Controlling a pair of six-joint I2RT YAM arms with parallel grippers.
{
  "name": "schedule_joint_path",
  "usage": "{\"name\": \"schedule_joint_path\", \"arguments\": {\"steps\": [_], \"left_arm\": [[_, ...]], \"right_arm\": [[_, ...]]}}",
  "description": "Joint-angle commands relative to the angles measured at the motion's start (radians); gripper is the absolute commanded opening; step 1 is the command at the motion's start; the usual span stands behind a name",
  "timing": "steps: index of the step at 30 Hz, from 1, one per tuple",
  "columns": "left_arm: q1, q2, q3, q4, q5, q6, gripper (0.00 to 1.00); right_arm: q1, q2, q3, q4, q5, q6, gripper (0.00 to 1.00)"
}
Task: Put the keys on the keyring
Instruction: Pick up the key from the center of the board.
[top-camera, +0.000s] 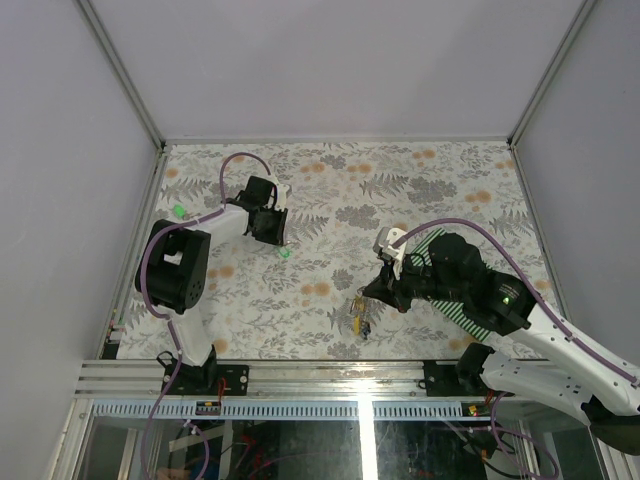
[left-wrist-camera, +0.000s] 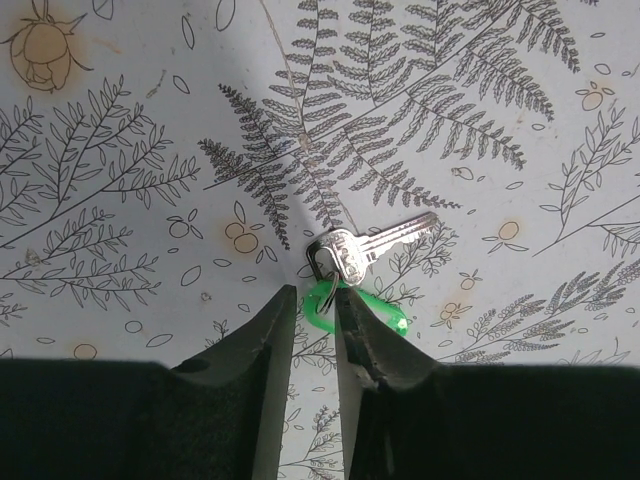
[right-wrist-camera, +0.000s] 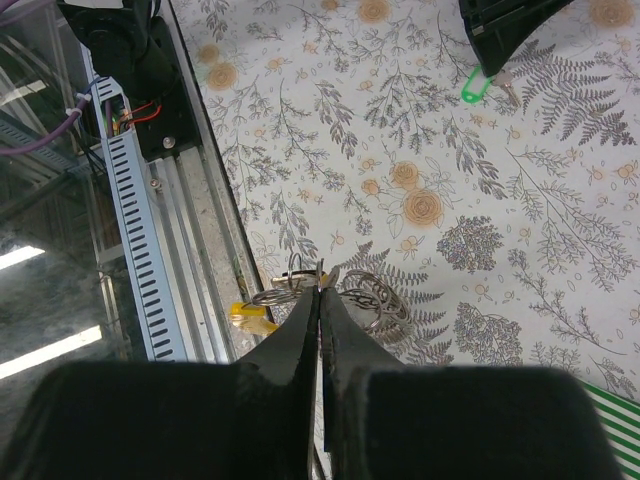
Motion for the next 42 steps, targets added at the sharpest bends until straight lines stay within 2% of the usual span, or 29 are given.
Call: {"name": "schedule_joint_path", "arguments": {"steps": [1,12,18,20,30,37,42], "left_arm": [[0.009,0.009,0.024,0.026,0.018,0.015,0.22],[0.011,0.008,0.024,0.025,0.021,0.019,0.12],[0.011,-0.017,0.017,0.033,0.025,0.022,0.00],[0.011,-0.037,0.013,0.036,0.030,0.028,0.00],[-0.035,-0.260,-0.049,0.099,0.045,0.053,0.00],[-0.157,-0.427,-0.081,0.104,0.059,0.100,0.00],[-0.231,-0.569,-0.119,0.137,0.152,0.117,0.00]], "right_arm": [[0.006,-0.001,0.020,0.055,-0.017,-0.005,0.00],[0.005,-0.011,0.015,0.054,-0.007,-0.003,0.00],[0.005,-0.014,0.008,0.057,0.006,-0.003,0.00],[0.006,-0.017,0.008,0.058,0.021,-0.003,0.00],[0.004,-0.046,0.012,0.079,0.095,-0.040,0.00],[0.005,-0.056,0.027,0.082,0.115,-0.074,0.00],[0.005,-0.044,0.043,0.076,0.071,-0.082,0.00]]}}
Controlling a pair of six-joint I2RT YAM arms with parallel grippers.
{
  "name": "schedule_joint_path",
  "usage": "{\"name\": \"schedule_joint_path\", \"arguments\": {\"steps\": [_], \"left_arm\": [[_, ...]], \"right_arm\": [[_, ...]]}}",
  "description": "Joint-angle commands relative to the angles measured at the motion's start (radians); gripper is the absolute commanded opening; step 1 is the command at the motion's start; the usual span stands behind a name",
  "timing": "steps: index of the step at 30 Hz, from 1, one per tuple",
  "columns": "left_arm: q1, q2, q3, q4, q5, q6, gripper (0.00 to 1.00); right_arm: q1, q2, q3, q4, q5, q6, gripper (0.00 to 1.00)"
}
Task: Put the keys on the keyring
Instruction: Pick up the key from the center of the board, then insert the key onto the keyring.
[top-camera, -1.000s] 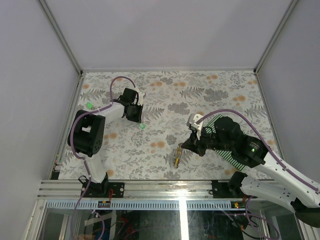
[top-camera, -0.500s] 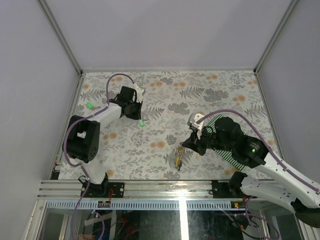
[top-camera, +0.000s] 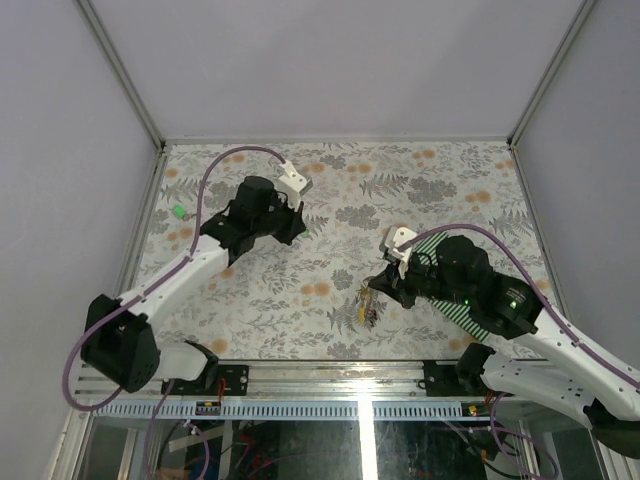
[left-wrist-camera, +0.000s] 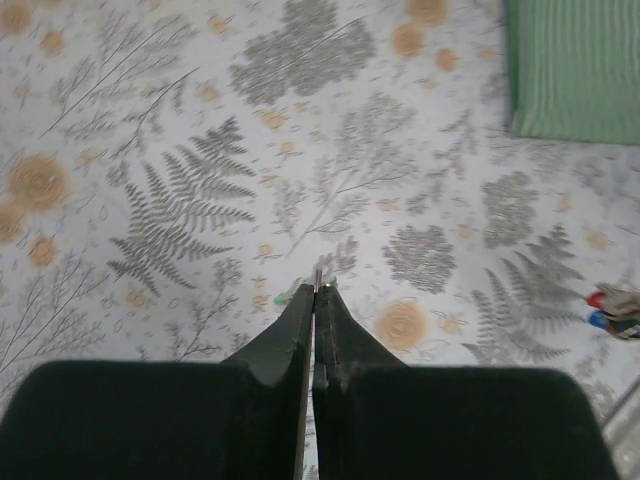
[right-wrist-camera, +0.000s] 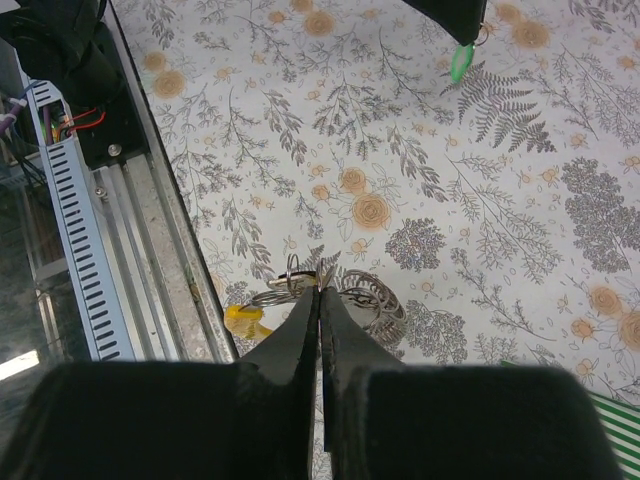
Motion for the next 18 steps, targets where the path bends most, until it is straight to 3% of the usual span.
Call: {"name": "schedule_joint_path", "arguments": {"steps": [1,10,18], "left_arm": [[-0.050,-0.131,-0.034,0.080,0.108,0.044,0.00],[-0.072,-0.387,-0.087,0.217,0.421,0.022,0.00],[-0.074,-0.485,-0.084,0.318,0.630,-0.062,0.00]], "right_arm": [[0.005,-0.001,0.049,0.076,-0.041,-0.021,0.00],[0.005,0.045,0.079,0.125,-0.224,-0.045,0.00],[0.005,0.022,0.082,0.285,-0.396,0.000,0.00]]}}
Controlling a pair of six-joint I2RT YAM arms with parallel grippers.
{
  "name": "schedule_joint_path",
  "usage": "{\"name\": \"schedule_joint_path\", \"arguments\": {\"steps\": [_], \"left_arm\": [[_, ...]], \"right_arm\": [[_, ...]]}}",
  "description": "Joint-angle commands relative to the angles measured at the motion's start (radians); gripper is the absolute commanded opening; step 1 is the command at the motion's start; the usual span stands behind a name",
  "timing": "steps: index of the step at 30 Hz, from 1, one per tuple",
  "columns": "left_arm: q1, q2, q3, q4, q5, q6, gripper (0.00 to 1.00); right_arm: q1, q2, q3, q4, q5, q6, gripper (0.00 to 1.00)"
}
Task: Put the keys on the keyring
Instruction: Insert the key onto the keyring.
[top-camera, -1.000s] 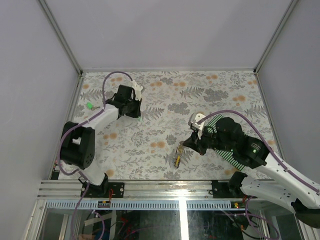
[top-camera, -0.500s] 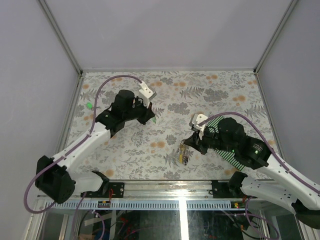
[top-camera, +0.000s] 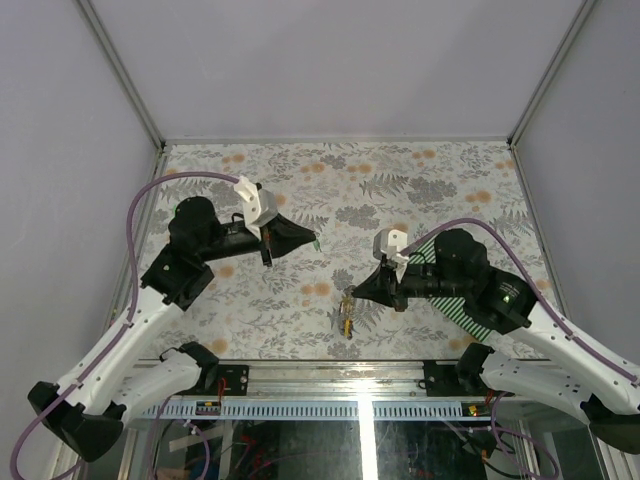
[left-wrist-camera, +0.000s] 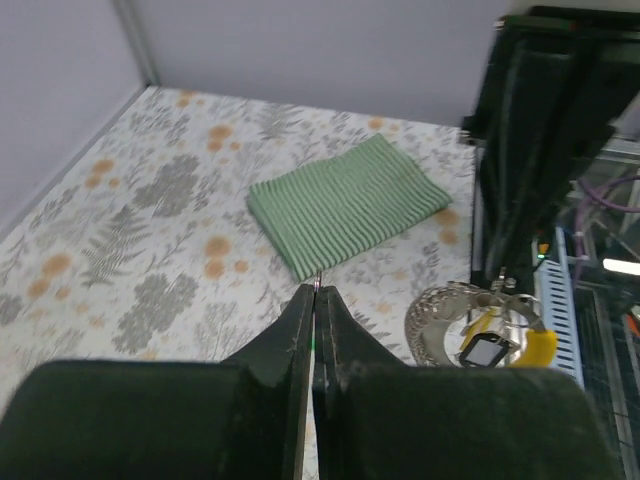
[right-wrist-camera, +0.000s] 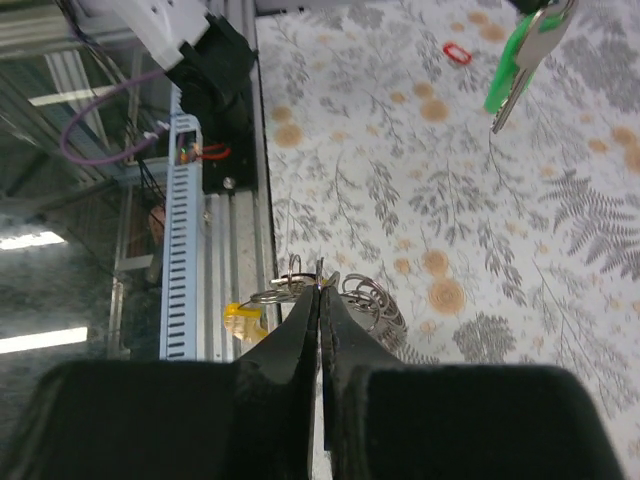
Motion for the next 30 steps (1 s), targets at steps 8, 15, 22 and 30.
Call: {"name": "schedule_joint_path", "arguments": {"steps": [8,15,22,30], "left_arm": [[-0.011,-0.060,-0.014,0.187,0.272,-0.118,0.00],[-0.024,-0.042,-0.002,0.190,0.328,-0.126,0.00],[-0.032,-0.043,0.000,0.203,0.326,-0.136,0.00],[-0.045,-0.047,-0.003,0.263,0.325,-0.176,0.00]], "right_arm": [[0.005,-0.047,0.041,0.331,-0.217,0.086,0.00],[0.006,-0.057,-0.015,0.555,-0.199,0.268,0.00],[0.006,-0.031,-0.047,0.717,-0.127,0.472,0.00],[0.005,-0.001,-0.054,0.768,-0.061,0.582,0.00]]}}
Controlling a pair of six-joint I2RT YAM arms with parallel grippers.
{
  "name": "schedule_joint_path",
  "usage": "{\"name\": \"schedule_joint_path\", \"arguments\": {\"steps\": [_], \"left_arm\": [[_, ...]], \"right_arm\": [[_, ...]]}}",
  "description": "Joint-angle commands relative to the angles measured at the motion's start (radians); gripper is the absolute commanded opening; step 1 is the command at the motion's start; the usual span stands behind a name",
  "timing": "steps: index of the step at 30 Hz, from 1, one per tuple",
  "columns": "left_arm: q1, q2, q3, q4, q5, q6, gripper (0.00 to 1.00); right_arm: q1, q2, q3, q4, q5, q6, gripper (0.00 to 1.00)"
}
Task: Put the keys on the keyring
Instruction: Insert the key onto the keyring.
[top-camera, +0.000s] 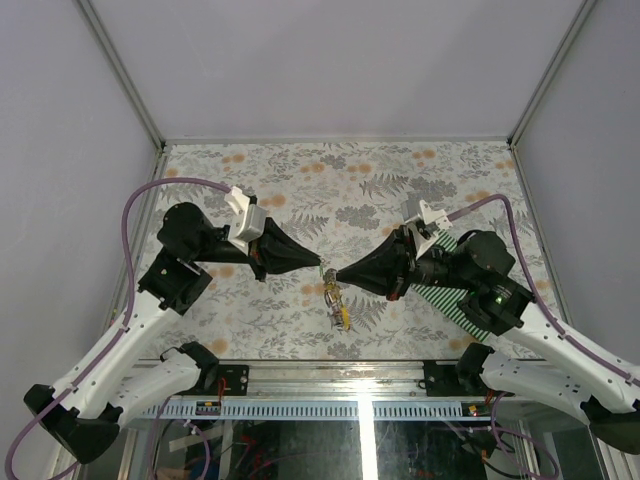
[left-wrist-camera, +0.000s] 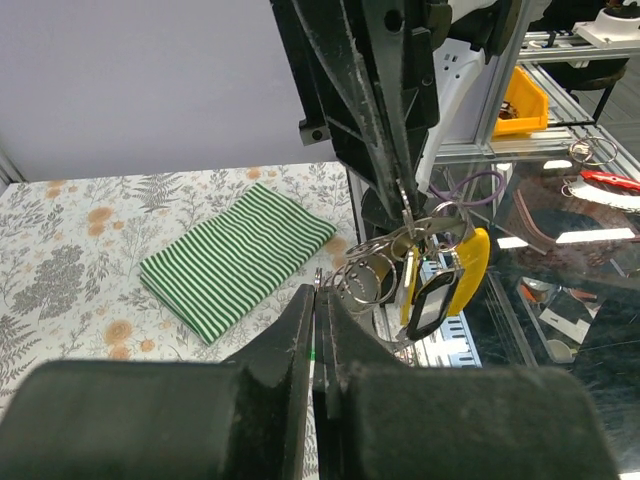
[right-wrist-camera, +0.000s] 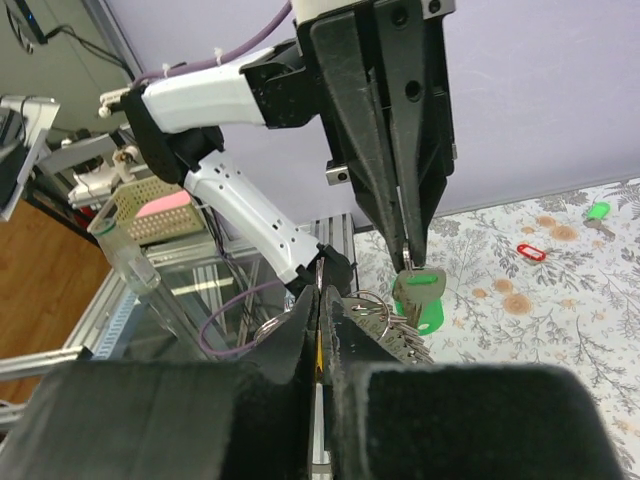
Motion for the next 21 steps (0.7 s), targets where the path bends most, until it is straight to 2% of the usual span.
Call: {"name": "schedule_joint_path", "arguments": {"steps": [1,11,21], "left_arm": [[-0.013,-0.010,-0.003,0.098,0.010,-0.037,0.00],[-0.026,-0.037,-0.032,0.159,-0.055,-0.048,0.00],[-0.033,-0.035,-0.034,0.171,-0.054,-0.051,0.00]], "right_arm": [[0.004,0.008,0.005,0.132,0.071,0.099,0.00],[0.004,0.018,-0.005,0.121,0.150,0.157,0.00],[0.004,0.035,-0.004,0.148,0.139,0.196,0.00]]}}
